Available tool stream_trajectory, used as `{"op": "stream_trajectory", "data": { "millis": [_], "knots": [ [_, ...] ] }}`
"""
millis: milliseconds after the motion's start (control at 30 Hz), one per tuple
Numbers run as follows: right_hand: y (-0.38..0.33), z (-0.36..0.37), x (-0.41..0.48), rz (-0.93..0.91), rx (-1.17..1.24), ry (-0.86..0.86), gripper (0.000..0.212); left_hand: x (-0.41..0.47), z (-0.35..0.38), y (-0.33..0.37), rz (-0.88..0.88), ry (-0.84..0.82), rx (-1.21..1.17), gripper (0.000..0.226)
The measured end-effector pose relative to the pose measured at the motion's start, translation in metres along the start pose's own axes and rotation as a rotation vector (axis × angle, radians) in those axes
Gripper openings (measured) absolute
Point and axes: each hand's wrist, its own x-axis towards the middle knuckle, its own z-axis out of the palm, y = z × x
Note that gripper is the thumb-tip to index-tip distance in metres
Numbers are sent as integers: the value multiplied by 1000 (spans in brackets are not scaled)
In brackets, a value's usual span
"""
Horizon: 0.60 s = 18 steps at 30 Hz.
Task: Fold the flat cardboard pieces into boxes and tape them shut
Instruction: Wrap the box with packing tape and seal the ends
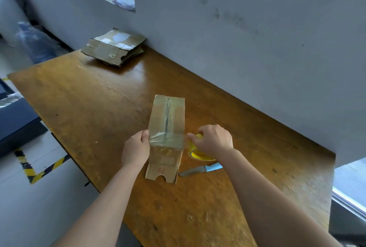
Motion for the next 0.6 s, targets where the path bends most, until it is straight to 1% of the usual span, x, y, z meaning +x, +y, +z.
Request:
{"op": "stream_trajectory", "data": {
  "millis": [167, 333, 467, 533, 600],
  "knots": [
    [6, 18, -3, 18, 53, -1, 59, -1, 1, -1, -5, 21, 19, 42],
    [1, 32, -11, 69, 161, -26, 55, -6, 4, 5, -52, 52, 60, 46],
    [-3, 31, -12, 71, 167, -13, 53, -10, 7, 13, -72, -32, 117, 60],
    [-6, 29, -13, 76, 166, -13, 51, -8, 7, 15, -89, -66, 104, 60],
    [-11, 28, -15, 100, 167, -52, 49, -3, 3, 16, -99, -105, 55, 60]
  ]
}}
